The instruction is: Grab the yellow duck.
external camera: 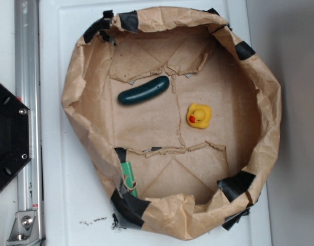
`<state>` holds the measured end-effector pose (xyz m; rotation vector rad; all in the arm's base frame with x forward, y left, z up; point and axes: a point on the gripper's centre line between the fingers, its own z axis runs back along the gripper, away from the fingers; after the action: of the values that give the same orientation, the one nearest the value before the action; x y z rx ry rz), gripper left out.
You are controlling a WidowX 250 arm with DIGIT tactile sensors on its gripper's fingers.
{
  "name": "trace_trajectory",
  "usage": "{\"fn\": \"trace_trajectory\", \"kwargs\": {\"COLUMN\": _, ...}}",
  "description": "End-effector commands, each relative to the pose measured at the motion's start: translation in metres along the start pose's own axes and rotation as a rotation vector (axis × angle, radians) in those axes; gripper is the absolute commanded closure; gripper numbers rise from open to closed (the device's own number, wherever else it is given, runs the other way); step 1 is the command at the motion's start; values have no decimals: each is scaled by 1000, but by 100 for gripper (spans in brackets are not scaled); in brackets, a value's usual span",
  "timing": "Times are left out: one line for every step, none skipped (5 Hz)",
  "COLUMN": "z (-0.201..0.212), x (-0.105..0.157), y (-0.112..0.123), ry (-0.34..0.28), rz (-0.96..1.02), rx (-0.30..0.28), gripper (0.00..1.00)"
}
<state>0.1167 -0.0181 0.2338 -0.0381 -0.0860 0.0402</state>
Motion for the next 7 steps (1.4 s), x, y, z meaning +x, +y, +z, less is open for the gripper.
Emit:
{"fn": "trace_trajectory", "kwargs": {"z": -20, "x": 81, "y": 17, "ry": -121, "rz": 337, "rx": -102, "gripper": 0}}
{"fn": "trace_trajectory", "kwargs": {"z": -54, "x": 119, "y": 31, "ry": -150, "rz": 552, "rx": -80, "gripper": 0}}
{"fn": "trace_trajectory", "kwargs": {"z": -87, "x": 134, "y": 40, "ry": -199, "rz": 610, "rx": -37, "gripper": 0}}
{"fn": "trace_trajectory", "kwargs": {"z": -123, "x": 151, "y": 43, "ry": -159, "rz": 617, "rx": 39, "gripper": 0}}
{"fn": "trace_trajectory", "kwargs": {"z": -139, "x": 149, "y": 54, "ry": -143, "rz": 626, "rx": 95, "gripper": 0}}
{"fn": "trace_trajectory", "kwargs": {"z": -159, "x": 156, "y": 59, "ry": -134, "rz": 634, "rx": 108, "gripper": 0}}
{"fn": "trace_trajectory", "kwargs": {"z": -170, "x": 160, "y": 57, "ry": -140, "rz": 642, "rx": 124, "gripper": 0}}
